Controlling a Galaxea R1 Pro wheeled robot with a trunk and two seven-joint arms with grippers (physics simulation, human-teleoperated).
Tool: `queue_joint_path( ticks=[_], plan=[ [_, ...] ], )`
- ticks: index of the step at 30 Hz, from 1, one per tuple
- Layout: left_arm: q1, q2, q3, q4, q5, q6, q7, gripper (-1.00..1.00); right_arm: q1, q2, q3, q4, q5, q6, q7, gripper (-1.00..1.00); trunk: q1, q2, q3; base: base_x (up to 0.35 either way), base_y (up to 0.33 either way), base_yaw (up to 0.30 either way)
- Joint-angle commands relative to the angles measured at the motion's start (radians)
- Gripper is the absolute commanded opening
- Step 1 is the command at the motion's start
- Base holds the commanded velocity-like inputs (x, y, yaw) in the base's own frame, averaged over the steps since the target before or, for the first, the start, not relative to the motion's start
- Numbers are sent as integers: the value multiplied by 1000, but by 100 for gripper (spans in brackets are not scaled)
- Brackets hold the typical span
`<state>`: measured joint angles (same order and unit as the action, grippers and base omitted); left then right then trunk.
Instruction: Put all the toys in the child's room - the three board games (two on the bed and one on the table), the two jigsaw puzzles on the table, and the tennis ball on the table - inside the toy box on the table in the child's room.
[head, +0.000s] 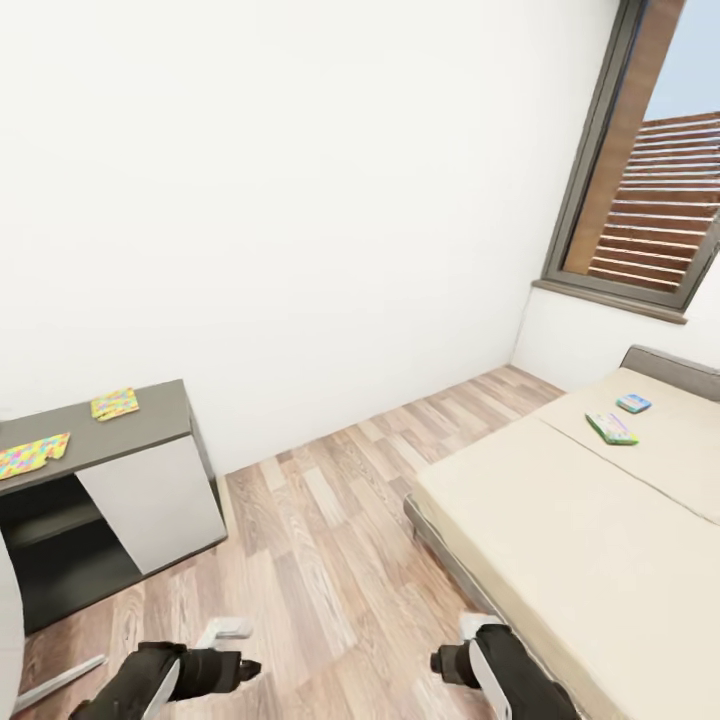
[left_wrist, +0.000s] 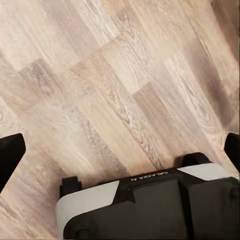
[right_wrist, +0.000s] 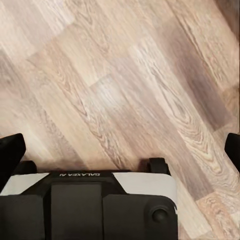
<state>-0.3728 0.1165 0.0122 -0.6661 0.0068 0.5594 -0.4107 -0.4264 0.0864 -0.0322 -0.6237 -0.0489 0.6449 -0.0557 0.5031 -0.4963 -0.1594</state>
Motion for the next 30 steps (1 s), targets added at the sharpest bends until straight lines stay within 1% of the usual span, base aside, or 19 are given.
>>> queue_joint_path(
  ticks=[1, 2, 4, 5, 6, 7, 8, 9, 10, 11, 13, 15, 18, 23, 30],
  plan=[
    [-1, 7, 1, -36, -2, 39, -47, 100, 2, 2, -4, -52, -7, 36, -5, 100, 1, -2, -2, 67, 0, -280],
    [-1, 21, 2, -88, -3, 86, -125, 100, 6, 3, -4, -136, -10, 88, -4, 100, 1, -2, -2, 58, 0, -280],
    [-2, 38, 5, -123, -4, 118, -193, 100, 9, 6, -4, -207, -17, 126, -3, 100, 1, -2, -2, 65, 0, -280],
    [-2, 58, 14, -149, -4, 140, -249, 100, 12, 9, -4, -258, -27, 153, -1, 100, 1, -2, -2, 78, 0, -280],
    [-2, 68, 21, -159, -4, 148, -273, 100, 12, 10, -3, -279, -33, 164, 0, 100, 1, -2, -2, 87, 0, -280],
    [-3, 88, 37, -173, -4, 159, -311, 100, 13, 12, -1, -311, -44, 181, 1, 100, 1, -2, -2, 109, 5, -280],
    [-3, 98, 47, -178, -3, 163, -327, 100, 13, 13, 0, -325, -49, 190, 2, 100, 1, -2, -2, 119, 15, -280],
    [-3, 117, 68, -185, -3, 169, -352, 100, 13, 14, 2, -348, -56, 210, 2, 100, 1, -2, -2, 134, 47, -280],
    [-4, 126, 79, -187, -3, 171, -363, 100, 13, 14, 2, -357, -58, 220, 3, 100, 1, -2, -2, 140, 63, -280],
    [-4, 140, 101, -191, -3, 174, -382, 100, 13, 14, 2, -372, -62, 237, 3, 100, 1, -2, -2, 148, 110, -280],
    [-4, 152, 126, -194, -3, 177, -403, 100, 12, 14, 0, -386, -66, 253, 4, 100, 1, -2, -2, 140, 161, -280],
    [-4, 159, 140, -197, -4, 179, -414, 100, 12, 14, -4, -392, -68, 261, 5, 100, 1, -2, -2, 92, 217, -280],
    [-4, 163, 150, -199, -5, 181, -421, 100, 12, 15, -4, -396, -70, 263, 5, 100, 1, -2, -2, 44, 253, -280],
    [-5, 168, 155, -201, -6, 184, -424, 100, 12, 15, -5, -399, -70, 263, 6, 100, 1, -2, -2, 13, 278, -223],
    [-5, 170, 156, -201, -5, 186, -425, 100, 12, 15, -2, -398, -71, 262, 5, 100, 1, -2, -3, 6, 287, -68]
  ],
)
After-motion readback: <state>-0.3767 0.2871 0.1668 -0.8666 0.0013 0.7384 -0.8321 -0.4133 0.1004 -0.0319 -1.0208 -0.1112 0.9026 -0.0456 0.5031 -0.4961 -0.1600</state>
